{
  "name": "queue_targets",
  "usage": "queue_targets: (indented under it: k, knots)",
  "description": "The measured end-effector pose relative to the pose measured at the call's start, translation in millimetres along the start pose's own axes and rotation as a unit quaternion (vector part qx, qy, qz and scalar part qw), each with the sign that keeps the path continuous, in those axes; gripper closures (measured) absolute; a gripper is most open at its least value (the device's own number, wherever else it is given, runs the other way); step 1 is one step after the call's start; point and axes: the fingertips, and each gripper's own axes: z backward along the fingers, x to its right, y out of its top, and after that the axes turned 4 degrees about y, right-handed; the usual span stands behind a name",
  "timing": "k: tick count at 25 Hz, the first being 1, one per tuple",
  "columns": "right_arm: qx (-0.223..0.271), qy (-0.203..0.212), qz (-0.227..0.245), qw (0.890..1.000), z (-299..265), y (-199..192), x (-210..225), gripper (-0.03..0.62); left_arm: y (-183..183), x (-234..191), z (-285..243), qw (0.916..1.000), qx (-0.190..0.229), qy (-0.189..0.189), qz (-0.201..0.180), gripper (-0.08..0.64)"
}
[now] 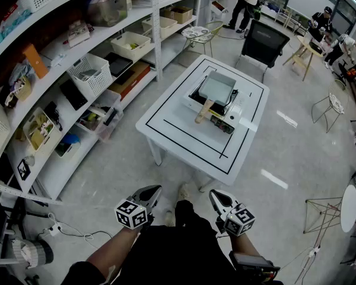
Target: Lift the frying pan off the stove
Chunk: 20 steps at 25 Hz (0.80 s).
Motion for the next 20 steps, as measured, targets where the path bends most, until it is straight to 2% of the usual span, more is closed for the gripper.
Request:
queue_targets:
  k: [6,11,15,20]
  knots:
    - [-0.003,-0.001,0.020,1.000,4.8,-2.1,-6.4,0.568,2.4,10.5,2.5,0.9995,-0.003,-0.003,-0.031,0.551]
    - [0.003,-0.001,0.021,1.000,4.8,-1.0,-11.1,0.568,5.0,11.2,7.2,0.9992,-0.002,-0.001,-0.039,0.551]
    - [0.022,-0.004,0.002,1.000,6.6,3.0,-12.4,0.568,6.7,11.3,8.3,0.9991,0.000,-0.001,-0.041,0.551]
    - [0.012,-0.005,0.020,1.000,4.2,2.8,-12.7,0.568,5.6,13.3,10.7,0.9991,0.002,0.000,-0.043,0.551]
